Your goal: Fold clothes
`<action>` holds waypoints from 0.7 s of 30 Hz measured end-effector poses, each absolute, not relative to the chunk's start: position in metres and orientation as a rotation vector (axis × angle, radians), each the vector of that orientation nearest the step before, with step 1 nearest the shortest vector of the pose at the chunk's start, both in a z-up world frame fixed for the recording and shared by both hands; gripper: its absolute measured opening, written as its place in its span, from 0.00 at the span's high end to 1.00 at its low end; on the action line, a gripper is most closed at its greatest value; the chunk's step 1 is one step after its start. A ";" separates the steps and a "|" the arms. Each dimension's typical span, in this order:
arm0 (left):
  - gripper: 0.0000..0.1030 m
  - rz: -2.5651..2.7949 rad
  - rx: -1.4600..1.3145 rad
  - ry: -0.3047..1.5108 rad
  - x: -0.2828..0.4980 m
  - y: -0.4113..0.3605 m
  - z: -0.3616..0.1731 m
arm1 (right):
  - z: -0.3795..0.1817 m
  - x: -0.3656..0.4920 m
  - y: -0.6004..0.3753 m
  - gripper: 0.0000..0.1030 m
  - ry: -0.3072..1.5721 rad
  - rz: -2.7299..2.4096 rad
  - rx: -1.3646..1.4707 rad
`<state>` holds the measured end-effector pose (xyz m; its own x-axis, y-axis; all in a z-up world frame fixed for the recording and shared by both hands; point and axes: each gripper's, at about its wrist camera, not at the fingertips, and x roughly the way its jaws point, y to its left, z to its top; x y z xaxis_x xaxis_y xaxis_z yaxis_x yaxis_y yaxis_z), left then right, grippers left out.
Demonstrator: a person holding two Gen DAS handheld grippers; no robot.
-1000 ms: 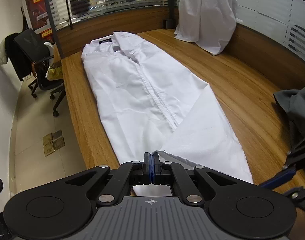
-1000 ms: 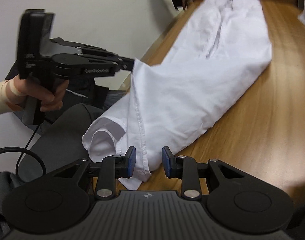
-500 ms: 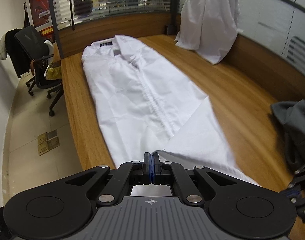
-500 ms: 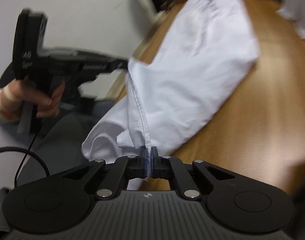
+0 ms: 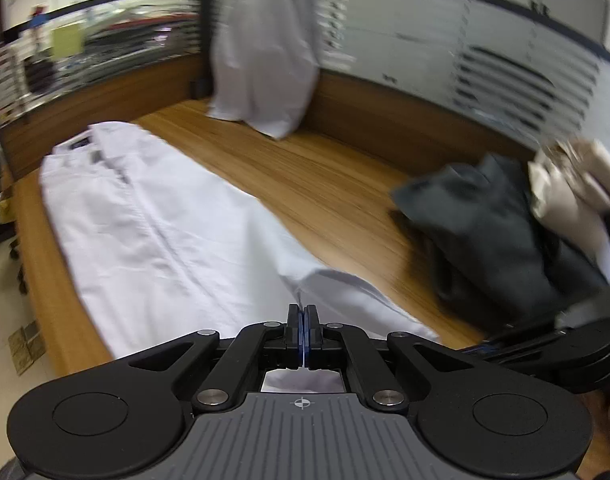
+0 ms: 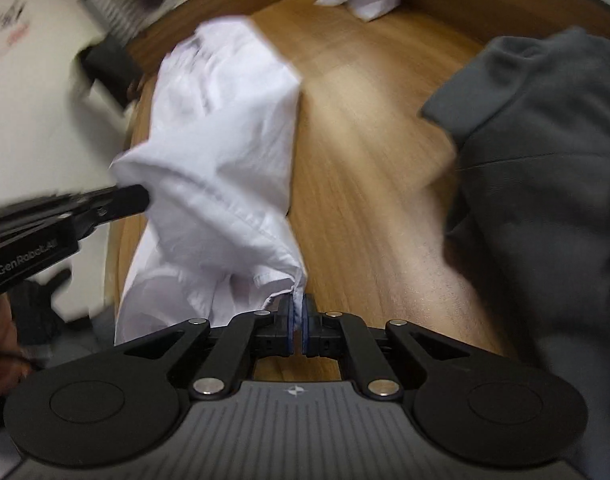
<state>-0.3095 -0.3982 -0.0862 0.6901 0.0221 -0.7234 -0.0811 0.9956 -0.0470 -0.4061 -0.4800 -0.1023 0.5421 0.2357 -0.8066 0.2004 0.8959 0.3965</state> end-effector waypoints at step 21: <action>0.97 -0.031 -0.034 0.979 -0.288 -0.421 -0.132 | -0.107 -0.370 -0.499 0.66 1.003 0.420 0.157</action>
